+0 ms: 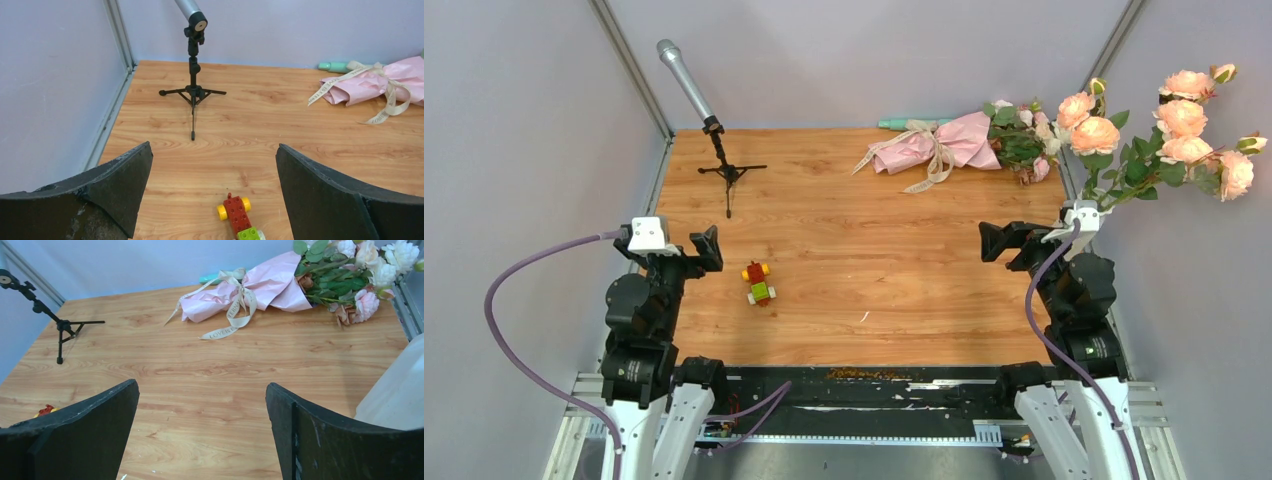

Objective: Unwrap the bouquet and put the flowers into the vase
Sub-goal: Move the fake flower to the center of the board.

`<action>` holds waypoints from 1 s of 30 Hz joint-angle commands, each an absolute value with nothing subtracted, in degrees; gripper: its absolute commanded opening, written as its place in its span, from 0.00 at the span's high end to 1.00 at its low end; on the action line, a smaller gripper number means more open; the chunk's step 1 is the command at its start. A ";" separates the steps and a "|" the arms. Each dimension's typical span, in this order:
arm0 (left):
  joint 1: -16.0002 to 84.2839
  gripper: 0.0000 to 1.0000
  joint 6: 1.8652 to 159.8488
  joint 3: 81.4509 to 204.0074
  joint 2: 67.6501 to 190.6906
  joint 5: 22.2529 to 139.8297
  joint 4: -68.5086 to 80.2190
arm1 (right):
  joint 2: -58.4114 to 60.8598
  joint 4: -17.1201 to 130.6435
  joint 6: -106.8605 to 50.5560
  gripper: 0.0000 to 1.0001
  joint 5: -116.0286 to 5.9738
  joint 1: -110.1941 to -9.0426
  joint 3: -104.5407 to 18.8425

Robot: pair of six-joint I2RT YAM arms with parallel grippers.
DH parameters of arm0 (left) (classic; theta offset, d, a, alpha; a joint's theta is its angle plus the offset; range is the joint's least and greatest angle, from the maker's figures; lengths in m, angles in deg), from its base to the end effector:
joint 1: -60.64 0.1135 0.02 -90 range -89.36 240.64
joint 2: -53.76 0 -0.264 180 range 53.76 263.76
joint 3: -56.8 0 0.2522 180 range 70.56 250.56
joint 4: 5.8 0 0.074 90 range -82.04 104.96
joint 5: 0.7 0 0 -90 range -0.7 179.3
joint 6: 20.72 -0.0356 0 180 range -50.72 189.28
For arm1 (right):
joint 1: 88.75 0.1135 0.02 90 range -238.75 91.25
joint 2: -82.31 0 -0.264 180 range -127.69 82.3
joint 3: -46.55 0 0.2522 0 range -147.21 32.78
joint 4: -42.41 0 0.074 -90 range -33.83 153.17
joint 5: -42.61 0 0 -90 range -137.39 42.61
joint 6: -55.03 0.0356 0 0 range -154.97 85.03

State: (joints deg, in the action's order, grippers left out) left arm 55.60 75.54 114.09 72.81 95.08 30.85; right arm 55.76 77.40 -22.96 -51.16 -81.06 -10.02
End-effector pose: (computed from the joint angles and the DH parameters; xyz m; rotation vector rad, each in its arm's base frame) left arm 0.0779 -0.0033 0.3588 -0.0964 1.5407 -0.0786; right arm 0.1100 0.0172 0.3482 0.0126 1.6668 0.3153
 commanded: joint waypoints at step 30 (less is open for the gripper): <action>54.20 0.00 73.32 112.65 86.86 90.69 31.92 | 28.86 56.85 22.79 0.12 -51.05 -79.63 0.80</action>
